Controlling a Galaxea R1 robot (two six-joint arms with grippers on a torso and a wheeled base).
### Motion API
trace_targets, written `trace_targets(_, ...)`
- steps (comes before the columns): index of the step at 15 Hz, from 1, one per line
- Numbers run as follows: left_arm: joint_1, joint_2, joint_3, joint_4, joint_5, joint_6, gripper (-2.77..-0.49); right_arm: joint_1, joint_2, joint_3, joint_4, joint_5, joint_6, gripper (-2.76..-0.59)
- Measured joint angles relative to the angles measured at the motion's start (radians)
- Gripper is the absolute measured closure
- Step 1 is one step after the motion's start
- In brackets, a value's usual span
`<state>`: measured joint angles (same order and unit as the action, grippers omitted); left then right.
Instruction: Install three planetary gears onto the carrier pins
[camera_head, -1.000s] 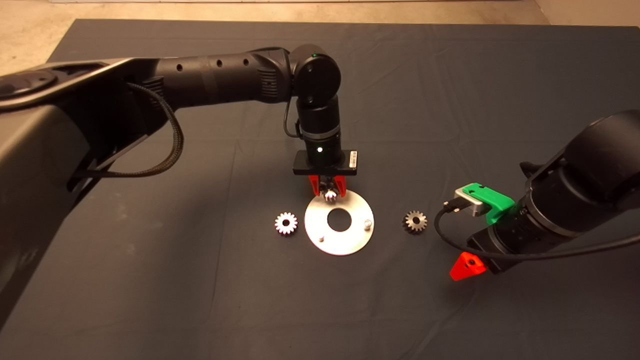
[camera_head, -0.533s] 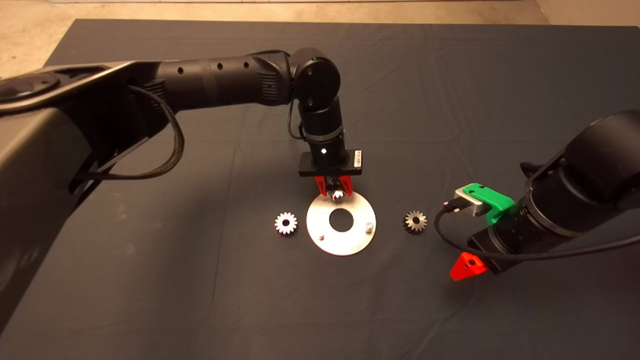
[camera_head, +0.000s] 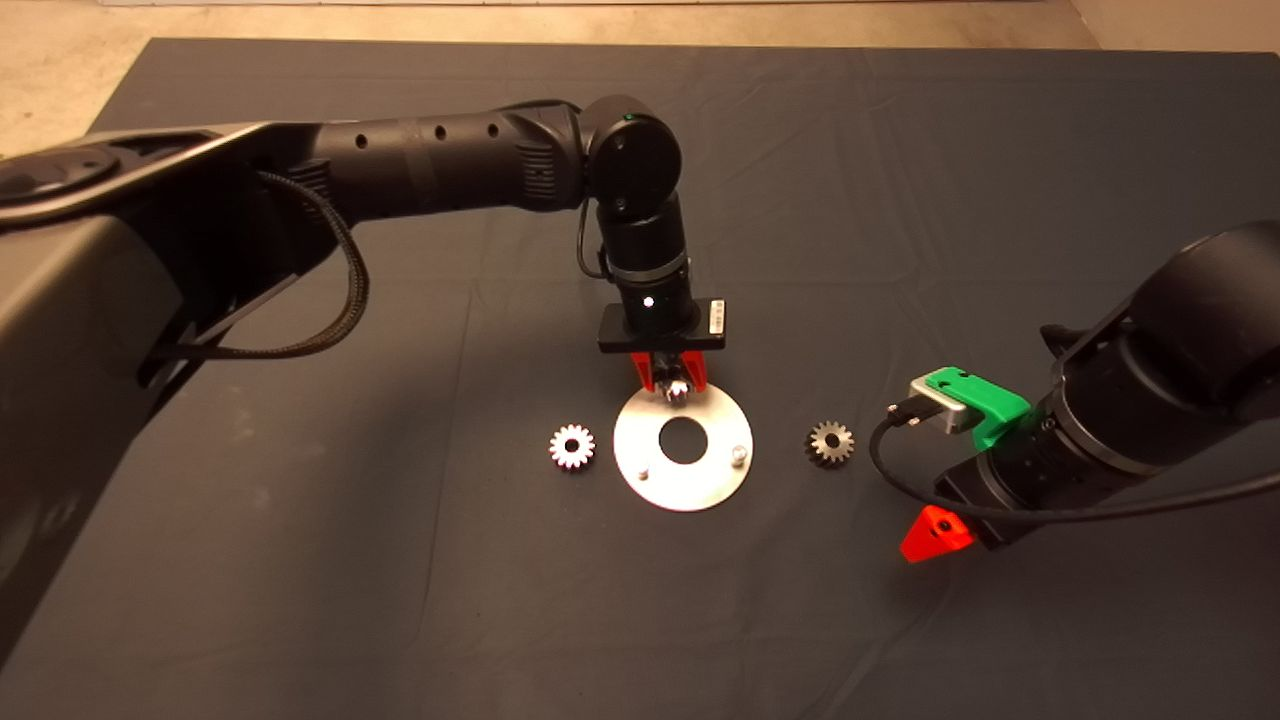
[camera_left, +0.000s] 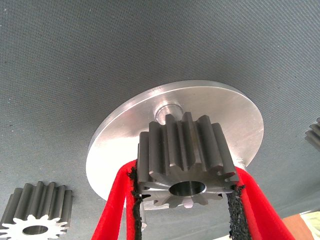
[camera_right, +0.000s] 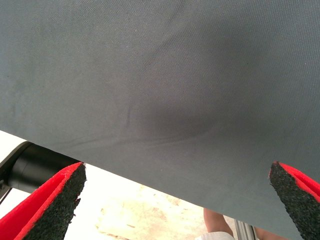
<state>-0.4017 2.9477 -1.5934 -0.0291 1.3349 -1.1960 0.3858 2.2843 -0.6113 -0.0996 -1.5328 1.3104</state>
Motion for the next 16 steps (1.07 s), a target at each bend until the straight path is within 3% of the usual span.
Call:
trace_targets(2, 0.0, 0.0, 0.0, 0.0, 0.002, 0.0, -0.8, 0.0, 0.0, 0.0, 0.0, 0.0, 0.0, -2.73)
trace_targets(5, -0.001, 0.004, -0.002, 0.0, 0.048, 0.0, -0.8, 0.0, 0.0, 0.0, 0.0, 0.0, 0.0, -2.73)
trace_targets(6, -0.001, 0.003, -0.002, 0.0, 0.051, 0.0, -0.8, 0.0, 0.0, 0.0, 0.0, 0.0, 0.0, -2.73)
trace_targets(16, -0.001, 0.003, -0.002, 0.0, 0.053, 0.0, -0.8, 0.0, 0.001, 0.001, 0.0, 0.0, 0.0, -2.73)
